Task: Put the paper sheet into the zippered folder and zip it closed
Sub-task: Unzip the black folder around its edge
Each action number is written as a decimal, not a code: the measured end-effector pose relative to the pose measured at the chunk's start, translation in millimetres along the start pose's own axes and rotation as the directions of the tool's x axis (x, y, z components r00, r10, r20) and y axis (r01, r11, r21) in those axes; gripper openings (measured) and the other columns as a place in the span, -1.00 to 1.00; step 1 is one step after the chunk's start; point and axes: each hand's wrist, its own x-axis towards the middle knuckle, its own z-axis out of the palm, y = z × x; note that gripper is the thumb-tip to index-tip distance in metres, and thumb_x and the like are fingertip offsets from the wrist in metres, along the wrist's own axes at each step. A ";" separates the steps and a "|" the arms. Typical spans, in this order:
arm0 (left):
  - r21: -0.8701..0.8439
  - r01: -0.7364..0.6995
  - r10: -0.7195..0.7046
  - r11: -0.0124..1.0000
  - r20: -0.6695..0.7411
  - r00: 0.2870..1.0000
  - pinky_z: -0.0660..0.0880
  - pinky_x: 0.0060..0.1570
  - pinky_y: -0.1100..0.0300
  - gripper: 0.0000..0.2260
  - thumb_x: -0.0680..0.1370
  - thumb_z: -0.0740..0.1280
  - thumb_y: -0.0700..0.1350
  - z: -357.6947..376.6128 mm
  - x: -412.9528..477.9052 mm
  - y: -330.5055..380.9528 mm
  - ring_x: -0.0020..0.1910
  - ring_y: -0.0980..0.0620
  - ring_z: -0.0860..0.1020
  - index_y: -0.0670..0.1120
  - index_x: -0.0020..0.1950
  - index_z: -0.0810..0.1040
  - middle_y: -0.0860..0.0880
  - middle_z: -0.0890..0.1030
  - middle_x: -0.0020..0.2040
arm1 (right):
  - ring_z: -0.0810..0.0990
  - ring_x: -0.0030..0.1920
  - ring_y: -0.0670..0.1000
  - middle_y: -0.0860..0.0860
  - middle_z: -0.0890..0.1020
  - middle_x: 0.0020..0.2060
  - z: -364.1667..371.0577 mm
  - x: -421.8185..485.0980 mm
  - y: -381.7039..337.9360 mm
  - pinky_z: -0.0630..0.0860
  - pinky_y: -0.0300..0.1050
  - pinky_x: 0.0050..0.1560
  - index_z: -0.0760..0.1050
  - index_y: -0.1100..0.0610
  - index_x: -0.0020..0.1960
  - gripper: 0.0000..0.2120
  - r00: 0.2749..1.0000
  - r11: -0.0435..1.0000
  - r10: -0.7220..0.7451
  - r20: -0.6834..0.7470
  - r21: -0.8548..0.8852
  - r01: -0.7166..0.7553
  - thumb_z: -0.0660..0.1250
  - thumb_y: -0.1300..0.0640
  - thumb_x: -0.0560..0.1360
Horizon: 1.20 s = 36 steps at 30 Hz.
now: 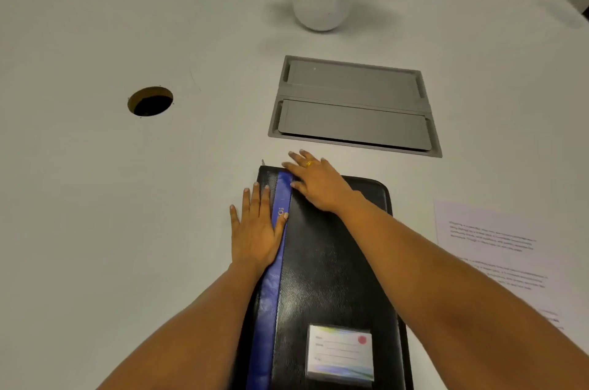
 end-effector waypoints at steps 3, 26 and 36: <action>0.021 -0.001 0.002 1.000 -0.044 0.999 -0.25 0.44 -0.03 -0.21 0.39 -0.45 0.35 5.9 -0.1 -0.7 0.54 -0.03 -0.18 -0.02 0.54 -0.18 -0.03 -0.15 0.56 | 0.04 0.50 0.07 0.02 0.13 0.50 -3.8 28.0 3.6 0.08 0.13 0.47 0.18 0.01 0.45 -0.56 0.999 0.999 -0.033 -0.006 -0.013 0.033 0.12 0.12 0.59; 0.063 0.025 -0.018 0.998 -0.103 0.995 -0.18 0.44 -0.12 -0.30 0.47 -0.39 0.30 12.2 -2.6 -1.4 0.54 -0.02 -0.05 0.00 0.54 -0.12 0.02 -0.07 0.56 | 0.53 0.02 0.08 0.10 0.59 -0.01 -1.4 77.8 7.7 0.41 -0.11 -0.01 0.59 0.16 0.02 -0.80 0.978 0.978 -0.207 0.024 0.034 0.206 0.21 0.23 0.50; 0.082 0.049 -0.043 0.995 -0.069 0.997 -0.17 0.43 -0.18 -0.26 0.42 -0.44 0.31 9.8 -1.7 0.0 0.54 -0.03 -0.10 0.01 0.54 -0.16 0.03 -0.12 0.56 | 0.53 -0.01 0.09 0.11 0.59 -0.07 -7.2 66.3 18.7 0.49 -0.01 0.03 0.58 0.19 0.02 -0.82 0.970 0.971 -0.241 0.030 0.002 0.241 0.23 0.23 0.50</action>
